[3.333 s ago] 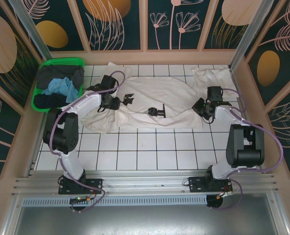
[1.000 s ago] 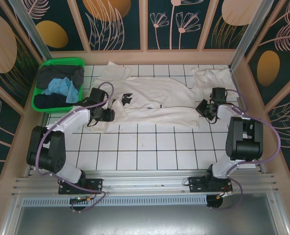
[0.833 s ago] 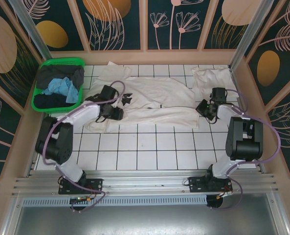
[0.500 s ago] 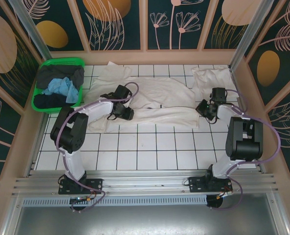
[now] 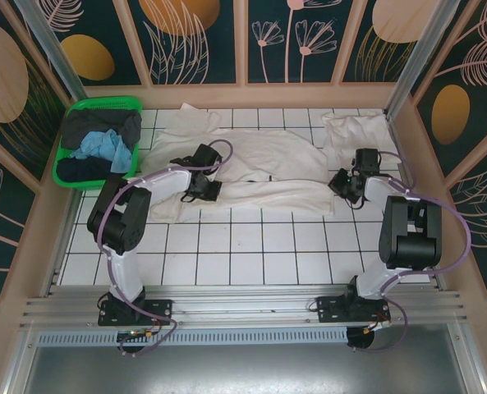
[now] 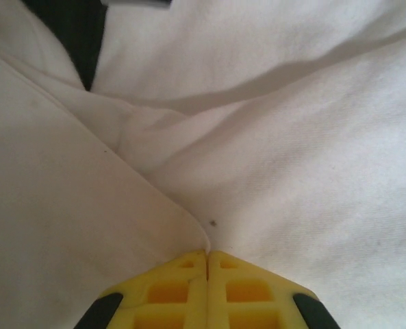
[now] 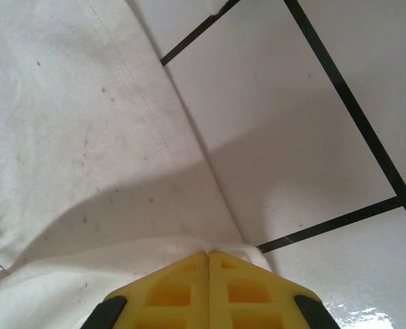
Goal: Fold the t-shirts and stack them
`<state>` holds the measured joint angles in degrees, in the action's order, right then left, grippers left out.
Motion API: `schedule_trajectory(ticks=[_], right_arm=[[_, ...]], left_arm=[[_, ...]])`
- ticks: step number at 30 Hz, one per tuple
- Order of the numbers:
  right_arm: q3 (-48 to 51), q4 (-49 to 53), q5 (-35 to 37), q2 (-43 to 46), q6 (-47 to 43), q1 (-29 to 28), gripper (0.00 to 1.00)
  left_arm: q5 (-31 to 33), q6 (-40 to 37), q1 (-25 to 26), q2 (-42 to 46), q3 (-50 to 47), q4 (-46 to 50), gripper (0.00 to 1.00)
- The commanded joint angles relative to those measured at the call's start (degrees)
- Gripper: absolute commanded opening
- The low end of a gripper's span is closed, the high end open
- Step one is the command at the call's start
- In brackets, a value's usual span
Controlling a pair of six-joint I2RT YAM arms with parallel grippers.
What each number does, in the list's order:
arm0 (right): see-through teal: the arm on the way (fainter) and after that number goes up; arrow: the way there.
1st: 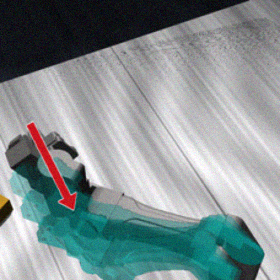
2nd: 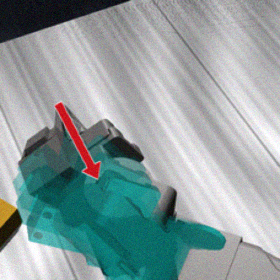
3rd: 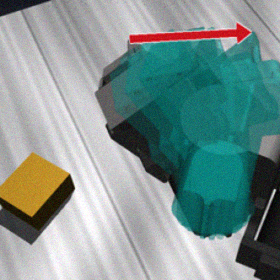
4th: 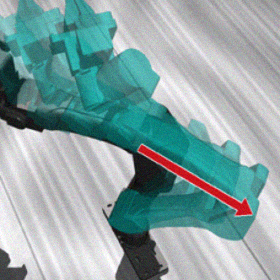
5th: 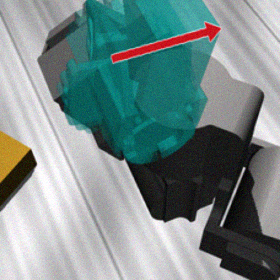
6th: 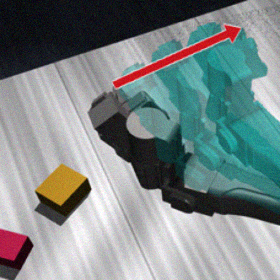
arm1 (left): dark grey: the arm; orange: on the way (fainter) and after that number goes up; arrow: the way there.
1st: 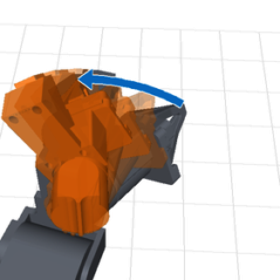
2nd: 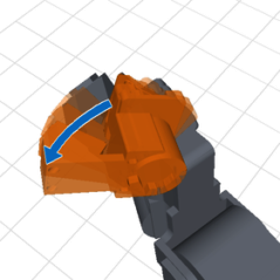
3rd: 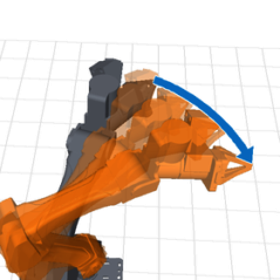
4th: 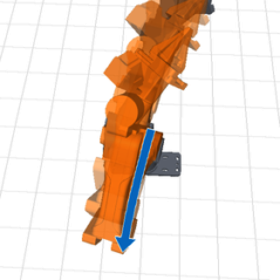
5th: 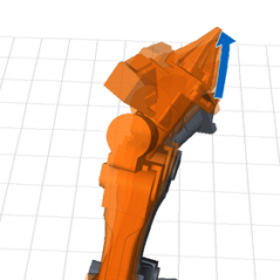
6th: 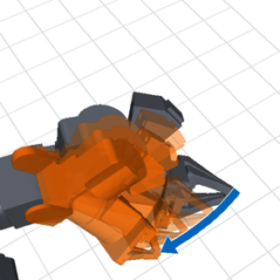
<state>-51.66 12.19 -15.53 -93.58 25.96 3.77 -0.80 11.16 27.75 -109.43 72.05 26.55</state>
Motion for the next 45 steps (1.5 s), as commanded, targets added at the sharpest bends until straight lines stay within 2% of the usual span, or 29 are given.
schedule_trajectory(ticks=[1, 6, 11, 16, 22, 24, 26, 28, 30, 33, 35, 37, 40, 43, 45], right_arm=[[0.69, -0.19, -0.12, 1.29, -1.15, 0.40, 0.00], [0.60, 0.21, 0.76, 2.86, -0.91, 0.44, 0.00], [-1.24, 0.12, 0.77, 2.87, -0.81, 0.39, 0.00], [-3.56, -0.32, -0.01, -0.02, -0.99, -0.02, 0.00], [-4.95, 0.38, 0.84, -2.80, -1.69, -0.17, 0.00], [-5.36, 0.77, 0.85, -3.68, -1.95, -0.21, 0.00], [-5.47, 1.07, 1.07, -3.97, -2.00, -0.25, 0.00], [-5.60, 1.94, 1.50, -3.76, -2.20, -0.36, 0.00], [-5.66, 4.23, 3.04, -2.61, -2.74, -0.71, 0.03], [-3.86, 7.67, 7.77, 0.99, -2.95, -1.94, 0.26], [-1.07, 9.36, 10.47, 4.19, -1.86, -2.65, 0.33], [2.45, 10.13, 11.14, 7.67, -1.02, -3.14, 0.38], [7.70, 9.26, 9.43, 12.33, 0.84, -3.89, 0.43], [10.78, 6.24, 6.07, 13.39, 1.29, -5.08, 0.44], [10.39, 6.18, 5.97, 11.47, 1.16, -5.42, 0.42]], left_arm=[[1.53, -0.03, -0.15, 5.49, 0.81, 1.98, 0.03], [5.35, -1.21, -1.10, 12.19, -0.07, 4.88, 0.00], [7.14, -3.63, -7.30, 15.43, 0.66, 4.98, 0.00], [8.22, -9.00, -11.28, 9.38, 6.31, 2.94, 0.00], [8.88, -9.99, -16.30, -0.27, 15.18, 2.14, 0.00], [11.38, -9.56, -17.56, -2.95, 18.17, 2.75, 0.18], [12.46, -9.59, -18.86, -5.14, 20.85, 4.00, 0.21], [14.32, -8.22, -19.74, -6.80, 23.81, 6.29, 0.38], [14.79, -7.75, -19.75, -6.29, 24.60, 8.25, 0.48], [10.89, -5.02, -19.62, 0.21, 18.07, 7.54, 0.59], [4.79, -2.69, -18.95, 7.70, 8.17, 3.82, 0.72], [0.94, 0.55, -17.23, 16.30, -3.11, -1.40, 0.81], [-0.90, 6.39, -15.37, 24.39, -17.14, -5.94, 0.84], [-1.11, 9.29, -15.39, 26.37, -25.16, -7.82, 0.83], [-1.76, 9.39, -15.36, 26.28, -27.16, -9.27, 0.82]])
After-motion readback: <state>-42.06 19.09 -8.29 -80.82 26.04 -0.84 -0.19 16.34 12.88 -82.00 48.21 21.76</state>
